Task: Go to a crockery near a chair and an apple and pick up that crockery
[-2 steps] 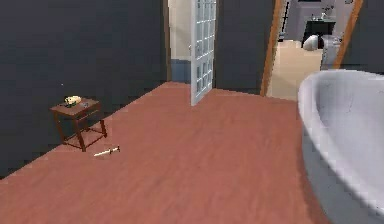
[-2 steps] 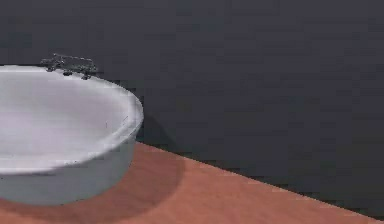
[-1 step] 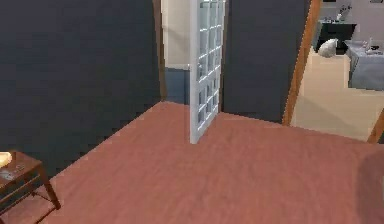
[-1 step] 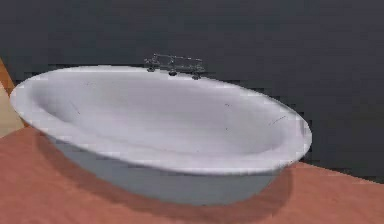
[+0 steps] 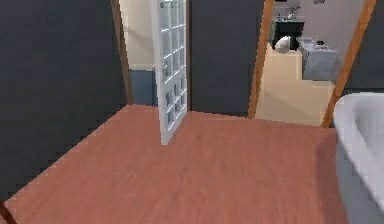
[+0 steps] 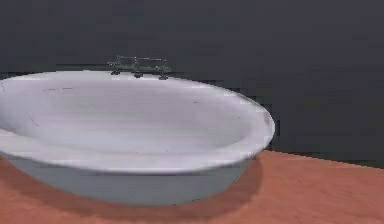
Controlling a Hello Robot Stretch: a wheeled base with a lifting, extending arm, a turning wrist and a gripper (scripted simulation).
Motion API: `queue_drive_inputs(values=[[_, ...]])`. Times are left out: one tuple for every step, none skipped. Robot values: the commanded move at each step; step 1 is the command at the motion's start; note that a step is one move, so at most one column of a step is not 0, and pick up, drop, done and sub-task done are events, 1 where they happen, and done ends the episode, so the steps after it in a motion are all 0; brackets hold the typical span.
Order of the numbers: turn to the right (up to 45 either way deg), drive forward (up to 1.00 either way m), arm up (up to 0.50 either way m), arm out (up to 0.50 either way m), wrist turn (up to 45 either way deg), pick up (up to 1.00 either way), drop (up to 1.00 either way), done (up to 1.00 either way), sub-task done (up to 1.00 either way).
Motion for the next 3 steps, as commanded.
queue_drive_inputs(values=[[0.0,0.35,0.00,0.00,0.0,0.00,0.00,0.00,0.00],[6.0,0.00,0.00,0.00,0.0,0.00,0.00,0.00,0.00],[0.0,0.95,0.00,0.00,0.0,0.00,0.00,0.00,0.00]])
